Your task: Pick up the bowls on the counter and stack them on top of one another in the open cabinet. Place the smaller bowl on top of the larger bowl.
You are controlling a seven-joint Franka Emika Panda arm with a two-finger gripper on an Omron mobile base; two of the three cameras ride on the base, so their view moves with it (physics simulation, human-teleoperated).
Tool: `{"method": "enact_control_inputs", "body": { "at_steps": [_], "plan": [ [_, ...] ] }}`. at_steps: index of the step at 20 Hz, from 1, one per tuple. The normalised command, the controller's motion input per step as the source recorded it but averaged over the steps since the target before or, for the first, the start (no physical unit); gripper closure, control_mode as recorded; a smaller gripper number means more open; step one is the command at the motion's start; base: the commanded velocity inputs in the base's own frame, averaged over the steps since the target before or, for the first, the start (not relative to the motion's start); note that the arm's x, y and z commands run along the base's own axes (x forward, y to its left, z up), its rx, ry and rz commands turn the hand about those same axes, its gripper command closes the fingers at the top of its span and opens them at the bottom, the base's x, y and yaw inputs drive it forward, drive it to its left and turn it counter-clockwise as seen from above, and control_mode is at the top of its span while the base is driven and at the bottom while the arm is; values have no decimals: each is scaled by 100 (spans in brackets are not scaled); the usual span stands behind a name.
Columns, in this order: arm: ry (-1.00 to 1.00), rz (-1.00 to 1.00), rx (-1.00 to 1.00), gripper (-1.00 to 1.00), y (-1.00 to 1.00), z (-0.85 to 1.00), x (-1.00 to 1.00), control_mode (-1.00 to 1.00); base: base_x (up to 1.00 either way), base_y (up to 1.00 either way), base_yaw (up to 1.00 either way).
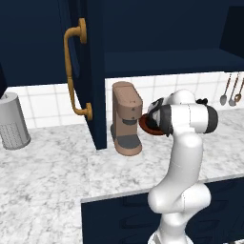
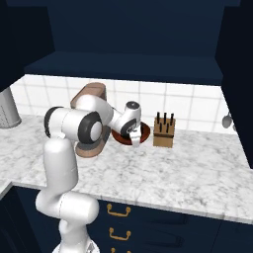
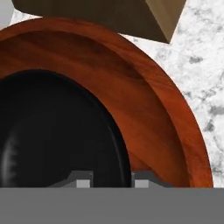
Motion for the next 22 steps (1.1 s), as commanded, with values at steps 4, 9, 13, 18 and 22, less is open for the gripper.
{"method": "enact_control_inputs", "body": {
  "at_steps": [4,9,13,18,22],
  "plan": [
    [-3,0,2,-100,-1,22,0,-100,0,0,0],
    [0,0,0,-100,-9,42,-4,-100,0,0,0],
    [-2,0,7,-100,-37,15,-29,-100,0,0,0],
    [0,0,10,-100,-47,0,-37,-100,0,0,0],
    [0,2,3,-100,-12,-9,-11,-100,0,0,0]
  ]
}}
